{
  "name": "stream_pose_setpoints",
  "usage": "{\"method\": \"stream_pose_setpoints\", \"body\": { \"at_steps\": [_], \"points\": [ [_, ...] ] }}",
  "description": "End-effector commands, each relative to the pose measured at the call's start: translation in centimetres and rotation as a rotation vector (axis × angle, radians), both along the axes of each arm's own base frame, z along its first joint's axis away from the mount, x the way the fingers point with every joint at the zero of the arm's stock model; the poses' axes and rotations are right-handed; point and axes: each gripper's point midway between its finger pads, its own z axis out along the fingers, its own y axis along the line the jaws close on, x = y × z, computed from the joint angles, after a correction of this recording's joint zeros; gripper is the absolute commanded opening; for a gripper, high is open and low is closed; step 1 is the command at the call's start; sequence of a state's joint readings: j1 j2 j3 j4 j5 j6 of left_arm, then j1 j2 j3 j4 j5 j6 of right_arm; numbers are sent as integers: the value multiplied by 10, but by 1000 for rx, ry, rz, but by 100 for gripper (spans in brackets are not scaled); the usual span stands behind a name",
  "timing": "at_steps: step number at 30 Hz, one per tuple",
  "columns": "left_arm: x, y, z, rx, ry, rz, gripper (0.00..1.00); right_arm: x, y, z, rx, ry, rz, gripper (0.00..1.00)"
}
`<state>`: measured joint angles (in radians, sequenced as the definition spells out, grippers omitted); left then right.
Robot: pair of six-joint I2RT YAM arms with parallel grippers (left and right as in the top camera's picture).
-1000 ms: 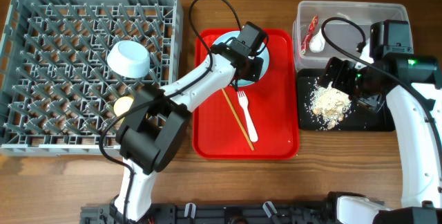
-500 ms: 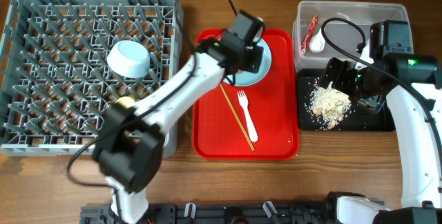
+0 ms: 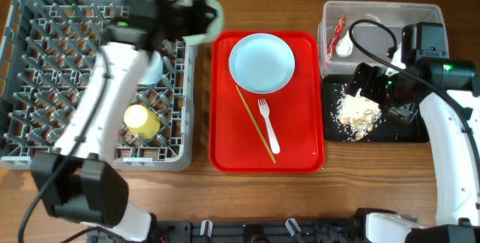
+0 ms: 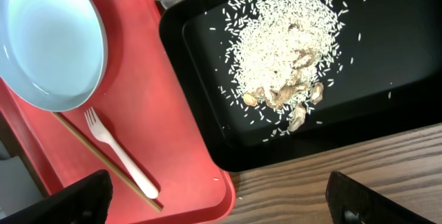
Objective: Sort waste into correct bins and load items into the dishwasher rack
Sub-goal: 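Carry the green bowl into the rack and release it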
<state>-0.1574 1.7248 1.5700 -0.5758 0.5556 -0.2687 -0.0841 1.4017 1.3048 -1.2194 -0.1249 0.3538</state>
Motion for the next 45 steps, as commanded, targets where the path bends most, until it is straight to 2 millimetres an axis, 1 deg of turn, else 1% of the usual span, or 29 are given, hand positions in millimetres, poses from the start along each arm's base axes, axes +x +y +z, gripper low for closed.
{"method": "stream_pose_setpoints", "body": {
  "at_steps": [1, 3, 7, 10, 16, 19, 22, 26, 30, 35, 37, 39, 40, 41, 44, 45],
  "points": [
    [-3, 26, 14, -187, 29, -72, 4, 1, -4, 10, -27, -32, 6, 100],
    [6, 52, 7, -220, 49, -38, 4, 1, -4, 10, -27, -32, 6, 100],
    [18, 84, -7, -309, 70, -29, 4, 1, -4, 9, -27, -29, 6, 100],
    [23, 94, -14, -377, 74, -59, 4, 1, -4, 9, -27, -29, 6, 100],
    [31, 107, -27, -494, 66, -125, 4, 0, -4, 9, -26, -28, 6, 100],
    [38, 114, -38, -513, 72, -121, 4, -1, -4, 9, -25, -21, 4, 100],
    [40, 116, -45, -535, 70, -138, 4, -2, -4, 9, -25, -18, 4, 100],
    [43, 123, -57, -541, 85, -121, 4, -3, -4, 8, -25, -14, 4, 100],
    [46, 139, -67, -549, 96, -86, 4, -3, -3, 8, -20, -14, 4, 100],
    [47, 159, -87, -573, 143, -30, 4, -5, -2, 8, -16, -3, 6, 100],
    [45, 168, -90, -579, 155, -8, 4, -7, -2, 7, -16, 4, 6, 100],
    [45, 179, -90, -581, 149, 13, 11, -7, -2, 7, -16, 4, 6, 100],
    [45, 184, -90, -583, 147, 24, 19, -7, -2, 7, -15, 3, 5, 100],
    [44, 189, -90, -584, 146, 33, 38, -7, -2, 7, -15, 3, 5, 100],
    [41, 207, -92, -596, 158, 76, 66, -7, -2, 7, -15, 4, 6, 100],
    [40, 213, -92, -599, 157, 89, 70, -7, -2, 7, -15, 4, 5, 100]
  ]
}}
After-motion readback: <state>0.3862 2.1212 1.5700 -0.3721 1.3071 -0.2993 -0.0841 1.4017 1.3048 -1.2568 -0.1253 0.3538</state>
